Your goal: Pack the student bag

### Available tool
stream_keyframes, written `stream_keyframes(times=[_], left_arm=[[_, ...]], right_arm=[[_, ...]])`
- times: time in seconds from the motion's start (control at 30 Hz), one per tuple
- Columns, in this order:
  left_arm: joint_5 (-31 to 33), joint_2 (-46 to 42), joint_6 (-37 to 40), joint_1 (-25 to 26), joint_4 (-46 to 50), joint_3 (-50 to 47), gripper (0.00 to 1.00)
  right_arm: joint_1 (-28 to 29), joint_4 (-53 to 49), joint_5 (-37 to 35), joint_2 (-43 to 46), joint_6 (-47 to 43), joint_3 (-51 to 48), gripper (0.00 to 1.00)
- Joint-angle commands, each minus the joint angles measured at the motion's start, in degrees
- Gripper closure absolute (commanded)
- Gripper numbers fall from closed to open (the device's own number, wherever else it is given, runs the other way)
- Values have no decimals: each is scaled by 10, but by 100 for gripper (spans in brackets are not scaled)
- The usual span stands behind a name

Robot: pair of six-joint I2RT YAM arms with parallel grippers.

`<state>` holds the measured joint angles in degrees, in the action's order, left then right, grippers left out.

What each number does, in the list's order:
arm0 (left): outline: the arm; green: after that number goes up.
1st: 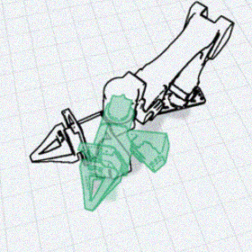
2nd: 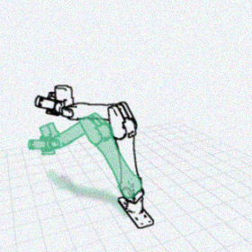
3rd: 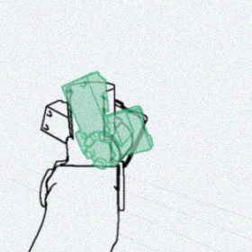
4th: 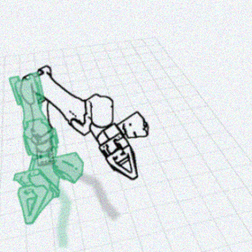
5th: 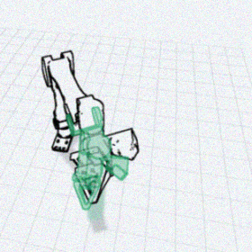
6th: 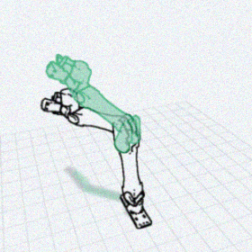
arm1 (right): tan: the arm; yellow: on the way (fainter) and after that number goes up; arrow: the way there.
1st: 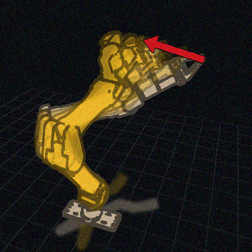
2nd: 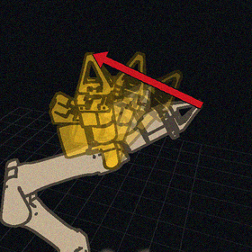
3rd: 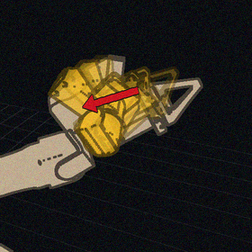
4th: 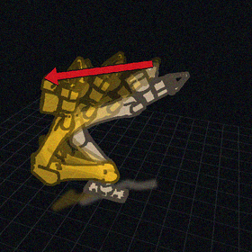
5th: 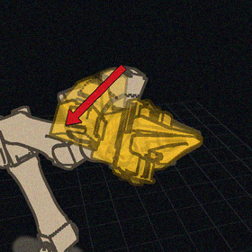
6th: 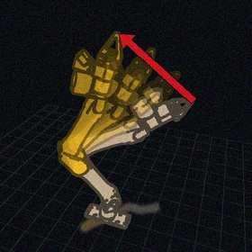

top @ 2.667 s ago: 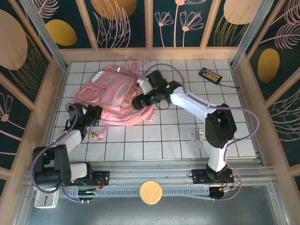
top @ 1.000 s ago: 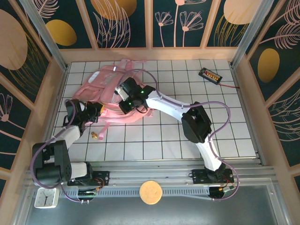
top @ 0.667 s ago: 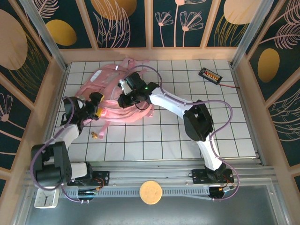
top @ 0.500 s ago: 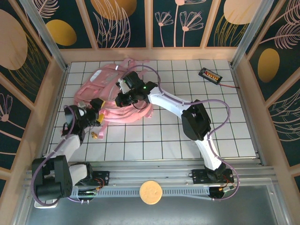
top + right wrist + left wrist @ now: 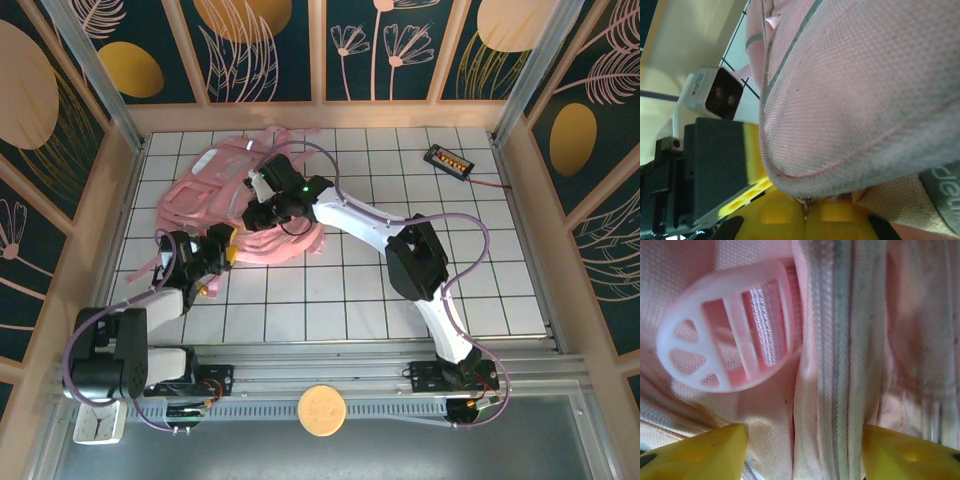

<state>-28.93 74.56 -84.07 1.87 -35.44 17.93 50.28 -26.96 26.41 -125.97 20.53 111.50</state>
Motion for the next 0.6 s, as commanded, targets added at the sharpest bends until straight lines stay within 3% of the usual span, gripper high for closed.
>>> stream_keyframes(times=[0.0, 0.07, 0.1, 0.13, 0.37, 0.5, 0.57], left_arm=[[12, 38, -12, 5, -83, 34, 61], [11, 51, -8, 4, -87, 42, 75], [11, 53, -3, 4, -89, 45, 95], [14, 50, 0, 4, -90, 45, 100], [35, 19, 103, -5, 64, 91, 100], [17, 4, 136, -55, 98, 84, 100], [9, -1, 160, -78, 123, 86, 100]], right_arm=[[21, 2, 37, 4, 5, 34, 100], [21, -9, 40, 1, 4, 41, 100], [21, -20, 39, -2, 0, 48, 100], [21, -31, 37, -5, -3, 54, 100], [5, -232, 2, -41, -91, 153, 100], [-18, -345, -60, -19, -205, 109, 100], [-41, -342, -93, 15, -227, 52, 100]])
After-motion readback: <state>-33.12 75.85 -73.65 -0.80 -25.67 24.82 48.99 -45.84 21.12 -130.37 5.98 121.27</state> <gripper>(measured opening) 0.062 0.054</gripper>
